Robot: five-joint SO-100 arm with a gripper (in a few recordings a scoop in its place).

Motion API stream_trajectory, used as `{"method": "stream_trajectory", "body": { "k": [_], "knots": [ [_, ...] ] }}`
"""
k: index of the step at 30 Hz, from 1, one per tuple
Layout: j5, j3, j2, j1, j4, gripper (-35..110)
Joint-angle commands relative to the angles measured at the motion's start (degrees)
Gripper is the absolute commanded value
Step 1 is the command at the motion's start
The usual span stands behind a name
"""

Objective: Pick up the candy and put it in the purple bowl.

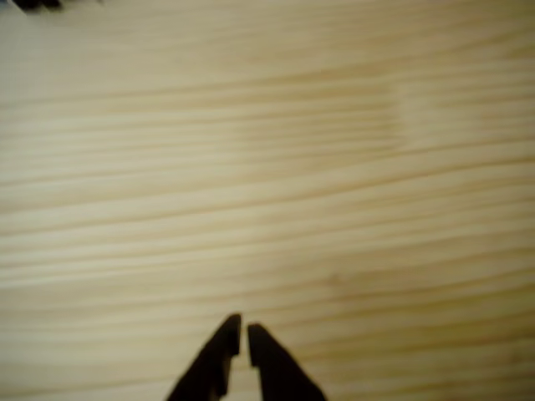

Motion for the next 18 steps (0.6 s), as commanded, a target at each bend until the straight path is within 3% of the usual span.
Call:
{"method": "stream_trajectory", "body": {
  "k": [1,18],
  "knots": [
    [0.4,-0.4,4.8,1.5,2.2,-1],
    [0.1,-0.3,4.8,1.4,2.5,1]
  ]
}}
